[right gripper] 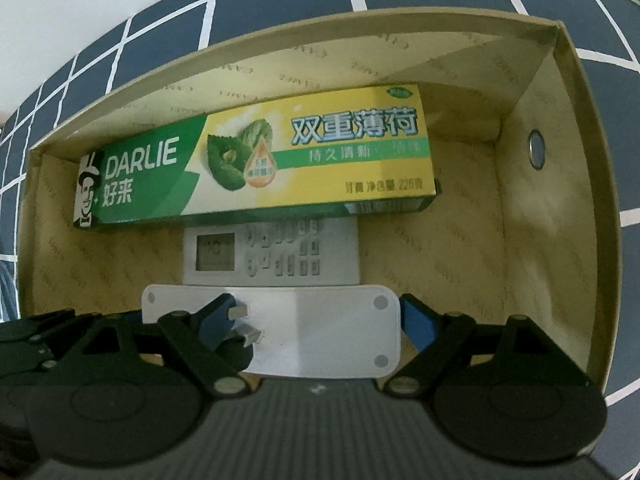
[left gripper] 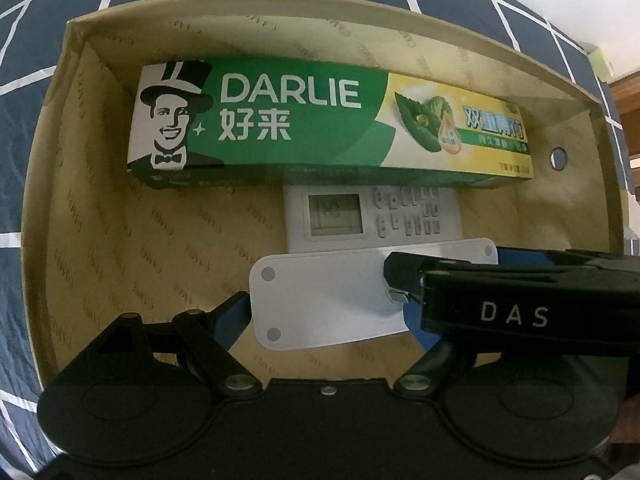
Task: Organize objects
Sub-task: 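Lower the power strip beside the AC remote and open the right gripper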
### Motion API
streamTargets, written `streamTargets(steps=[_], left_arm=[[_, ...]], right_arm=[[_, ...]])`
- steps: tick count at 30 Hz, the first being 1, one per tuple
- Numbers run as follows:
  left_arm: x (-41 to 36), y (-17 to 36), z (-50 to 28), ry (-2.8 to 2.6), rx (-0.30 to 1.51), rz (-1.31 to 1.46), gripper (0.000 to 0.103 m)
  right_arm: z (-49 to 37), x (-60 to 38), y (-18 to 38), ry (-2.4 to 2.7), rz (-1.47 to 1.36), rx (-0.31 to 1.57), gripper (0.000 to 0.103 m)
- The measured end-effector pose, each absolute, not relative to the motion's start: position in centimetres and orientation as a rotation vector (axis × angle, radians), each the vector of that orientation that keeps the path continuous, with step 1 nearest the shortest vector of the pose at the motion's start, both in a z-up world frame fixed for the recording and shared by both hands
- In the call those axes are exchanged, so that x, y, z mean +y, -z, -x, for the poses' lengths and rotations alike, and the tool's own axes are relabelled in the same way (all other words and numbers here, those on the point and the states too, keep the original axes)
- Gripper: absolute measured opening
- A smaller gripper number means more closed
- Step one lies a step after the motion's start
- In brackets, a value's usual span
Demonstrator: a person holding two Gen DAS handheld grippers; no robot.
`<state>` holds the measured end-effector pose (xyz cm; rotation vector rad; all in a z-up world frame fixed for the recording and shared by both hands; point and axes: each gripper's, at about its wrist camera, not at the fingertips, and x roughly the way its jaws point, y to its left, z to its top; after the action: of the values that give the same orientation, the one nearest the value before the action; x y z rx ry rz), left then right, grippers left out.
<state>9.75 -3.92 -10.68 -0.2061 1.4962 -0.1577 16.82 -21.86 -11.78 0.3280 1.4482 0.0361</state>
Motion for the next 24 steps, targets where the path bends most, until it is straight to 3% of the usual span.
streamTargets(steps=[12, 24], left_arm=[[-3.5, 10.8, -9.8, 0.151, 1.498, 0.207, 0.081], [-2.3, 8.3, -8.2, 0.104, 1.457, 0.224, 0.089]], right_arm=[[-17.1, -21.9, 11.6, -0.032, -0.322, 1.463, 0.089], [-16.9, -22.2, 9.9, -0.031, -0.325, 1.437, 0.089]])
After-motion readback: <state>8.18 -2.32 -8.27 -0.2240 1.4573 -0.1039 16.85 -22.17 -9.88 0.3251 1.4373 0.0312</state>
